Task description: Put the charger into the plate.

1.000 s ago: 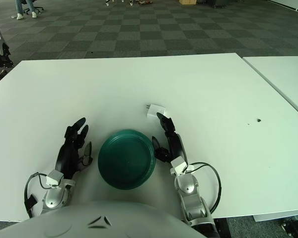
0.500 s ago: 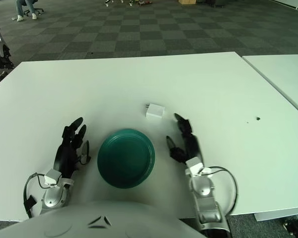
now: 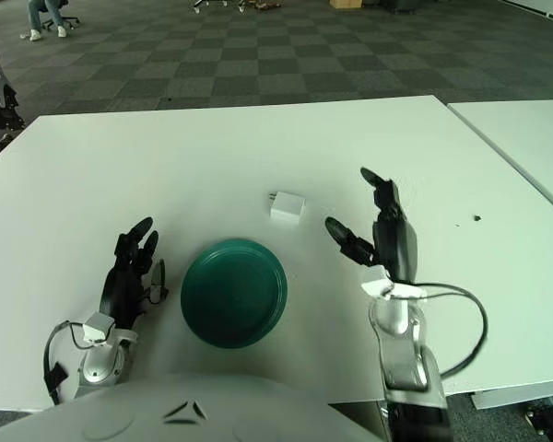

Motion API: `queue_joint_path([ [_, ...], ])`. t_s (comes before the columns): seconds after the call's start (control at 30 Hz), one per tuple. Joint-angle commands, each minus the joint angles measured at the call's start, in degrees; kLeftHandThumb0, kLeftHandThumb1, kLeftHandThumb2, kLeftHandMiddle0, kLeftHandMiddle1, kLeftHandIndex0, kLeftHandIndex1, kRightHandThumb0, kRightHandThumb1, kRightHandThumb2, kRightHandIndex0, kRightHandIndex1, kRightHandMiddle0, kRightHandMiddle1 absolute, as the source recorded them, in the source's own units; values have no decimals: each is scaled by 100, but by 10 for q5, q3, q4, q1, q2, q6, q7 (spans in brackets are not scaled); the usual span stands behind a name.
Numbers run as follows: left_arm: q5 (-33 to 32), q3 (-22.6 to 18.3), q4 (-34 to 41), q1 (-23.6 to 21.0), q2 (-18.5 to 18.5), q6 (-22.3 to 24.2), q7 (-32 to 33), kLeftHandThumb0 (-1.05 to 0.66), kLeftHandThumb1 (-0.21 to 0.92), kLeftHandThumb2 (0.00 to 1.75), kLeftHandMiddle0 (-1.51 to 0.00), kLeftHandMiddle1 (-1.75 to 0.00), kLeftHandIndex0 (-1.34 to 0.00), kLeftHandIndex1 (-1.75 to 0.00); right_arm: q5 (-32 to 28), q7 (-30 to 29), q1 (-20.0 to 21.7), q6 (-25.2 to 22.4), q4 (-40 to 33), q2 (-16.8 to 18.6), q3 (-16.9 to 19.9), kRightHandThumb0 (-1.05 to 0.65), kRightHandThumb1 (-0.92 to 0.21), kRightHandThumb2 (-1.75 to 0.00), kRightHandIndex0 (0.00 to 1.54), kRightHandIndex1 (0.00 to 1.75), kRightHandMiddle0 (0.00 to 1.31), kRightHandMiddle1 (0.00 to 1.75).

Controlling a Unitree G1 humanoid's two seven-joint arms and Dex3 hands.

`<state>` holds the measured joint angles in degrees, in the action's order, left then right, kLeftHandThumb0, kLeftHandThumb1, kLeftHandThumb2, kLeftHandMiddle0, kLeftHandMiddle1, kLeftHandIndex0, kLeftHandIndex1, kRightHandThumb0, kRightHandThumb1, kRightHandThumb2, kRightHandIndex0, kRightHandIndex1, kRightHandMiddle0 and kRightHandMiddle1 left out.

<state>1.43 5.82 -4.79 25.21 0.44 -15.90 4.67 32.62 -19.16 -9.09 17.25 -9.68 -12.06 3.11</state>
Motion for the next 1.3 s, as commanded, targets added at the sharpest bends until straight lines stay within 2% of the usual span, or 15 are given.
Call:
queue_joint_path([
  [0.0,8,9,-108,3,-25,69,7,-74,92,88,-27,-1,0,-70,76,-30,74,31,49,-16,-51,-70,-92,-48,40,4,0,81],
  [0.07,9,8,-111,0,-25,69,8,-74,92,88,-28,-1,0,-71,102,-24,80,13,42,-11,-70,-70,-92,-48,40,4,0,81],
  [0.23,11,7,-122,-8,-28,69,11,-75,92,88,-30,-2,0,-73,219,99,94,-118,-24,10,-145,-73,-92,-52,37,2,0,82],
  [0.4,14,6,-125,-12,-29,71,14,-75,92,88,-32,-2,0,-75,265,143,127,-159,-3,7,-177,-73,-92,-53,35,0,0,80],
  [0.6,14,4,-131,-18,-30,73,13,-76,92,88,-33,-2,0,-77,290,145,159,-172,50,4,-210,-76,-92,-59,36,1,0,81],
  [0.77,16,5,-129,-21,-31,76,12,-76,92,88,-34,-2,0,-78,292,138,192,-175,125,8,-238,-79,-92,-66,37,1,0,85],
  [1.03,23,8,-128,-24,-33,81,10,-76,92,88,-33,-1,0,-79,269,169,212,-176,163,-8,-257,-79,-92,-67,37,1,0,86],
  [1.27,28,6,-131,-32,-34,86,10,-75,92,87,-33,-1,0,-79,260,166,224,-174,220,-22,-271,-78,-92,-66,34,0,0,80],
])
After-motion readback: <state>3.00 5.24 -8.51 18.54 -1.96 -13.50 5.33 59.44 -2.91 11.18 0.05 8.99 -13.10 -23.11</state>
